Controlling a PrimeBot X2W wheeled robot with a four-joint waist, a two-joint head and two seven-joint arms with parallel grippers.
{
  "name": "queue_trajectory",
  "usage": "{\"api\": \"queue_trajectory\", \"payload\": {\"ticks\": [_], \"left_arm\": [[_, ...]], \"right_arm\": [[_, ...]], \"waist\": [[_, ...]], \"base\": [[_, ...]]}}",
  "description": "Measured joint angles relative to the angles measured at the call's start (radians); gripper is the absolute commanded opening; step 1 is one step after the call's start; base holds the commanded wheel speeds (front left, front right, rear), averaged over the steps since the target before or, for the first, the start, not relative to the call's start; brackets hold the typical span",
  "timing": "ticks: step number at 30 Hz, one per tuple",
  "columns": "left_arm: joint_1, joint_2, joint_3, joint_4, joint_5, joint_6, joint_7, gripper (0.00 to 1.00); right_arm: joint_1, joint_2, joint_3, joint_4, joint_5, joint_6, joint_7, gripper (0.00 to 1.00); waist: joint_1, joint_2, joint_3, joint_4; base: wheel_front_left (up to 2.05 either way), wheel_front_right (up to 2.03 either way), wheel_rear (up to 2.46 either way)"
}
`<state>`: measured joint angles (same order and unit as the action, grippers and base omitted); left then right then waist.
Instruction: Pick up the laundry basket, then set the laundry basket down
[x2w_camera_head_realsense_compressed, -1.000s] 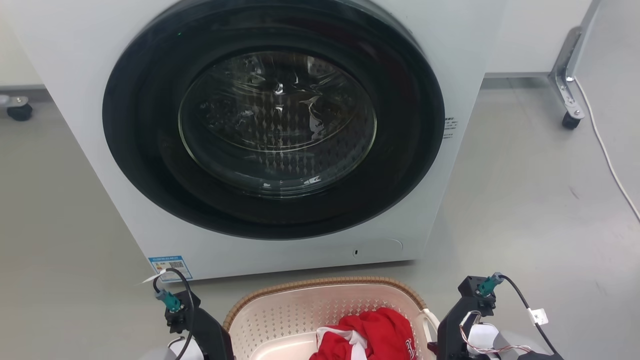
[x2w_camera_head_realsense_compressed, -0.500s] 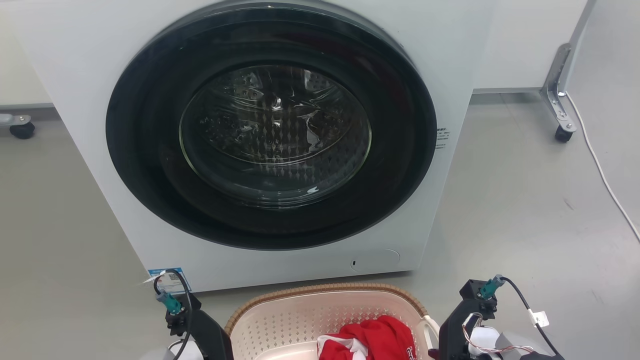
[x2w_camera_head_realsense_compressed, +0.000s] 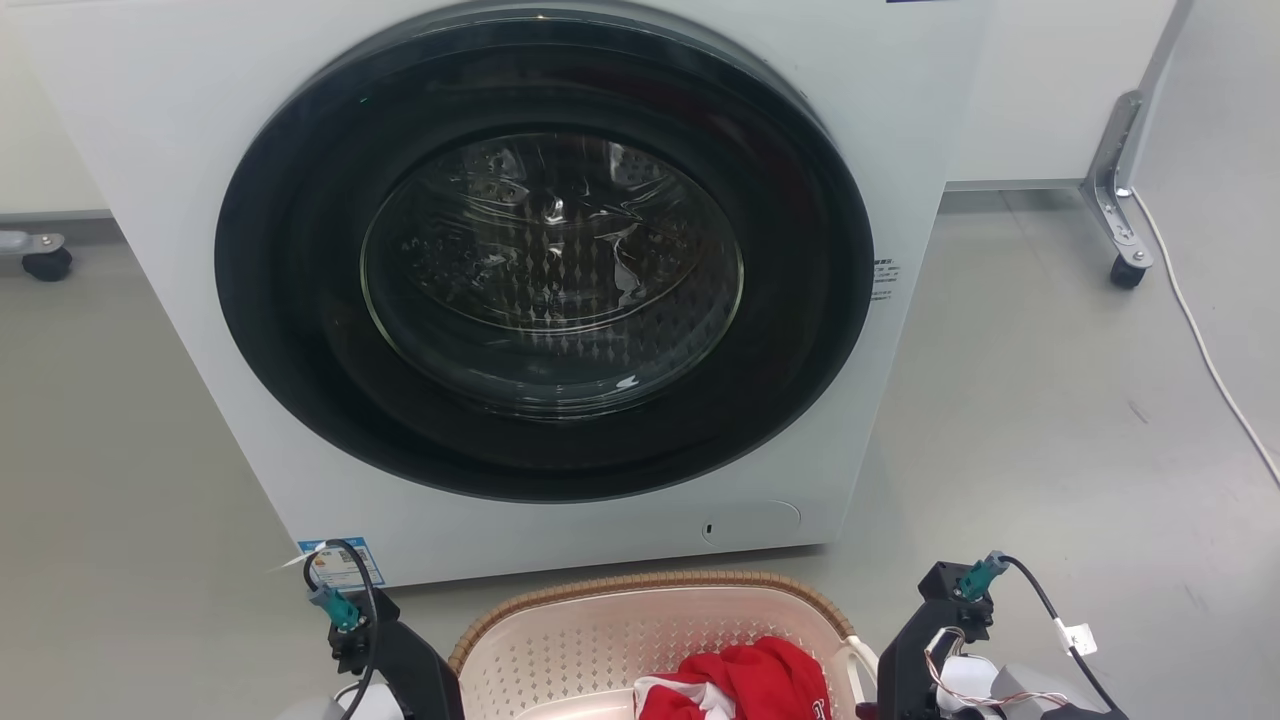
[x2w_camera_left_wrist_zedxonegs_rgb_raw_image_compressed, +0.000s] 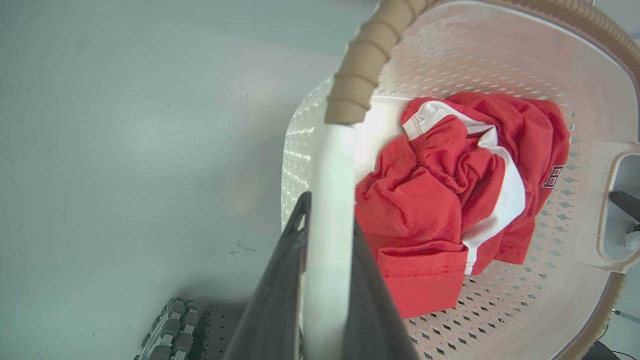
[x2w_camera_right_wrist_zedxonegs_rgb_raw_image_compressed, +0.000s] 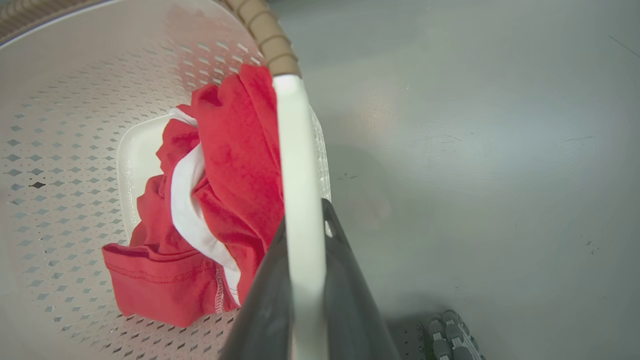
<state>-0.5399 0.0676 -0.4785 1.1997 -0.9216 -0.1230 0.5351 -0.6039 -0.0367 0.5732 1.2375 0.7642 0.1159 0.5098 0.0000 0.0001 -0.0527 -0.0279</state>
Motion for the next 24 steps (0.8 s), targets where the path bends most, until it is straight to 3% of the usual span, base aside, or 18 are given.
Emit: {"api": "queue_trajectory", "payload": {"ticks": [24], "left_arm": [[0.001,0.008,-0.015,-0.005,-0.013,0.000,-0.013,0.00]], "right_arm": [[-0.002,0.000,0.018,-0.005,0.020,0.000,-0.009,0.00]], "waist": [[0.0000,0.0000,0.012,0.003]], "base": [[0.00,0.00,0.00]]}}
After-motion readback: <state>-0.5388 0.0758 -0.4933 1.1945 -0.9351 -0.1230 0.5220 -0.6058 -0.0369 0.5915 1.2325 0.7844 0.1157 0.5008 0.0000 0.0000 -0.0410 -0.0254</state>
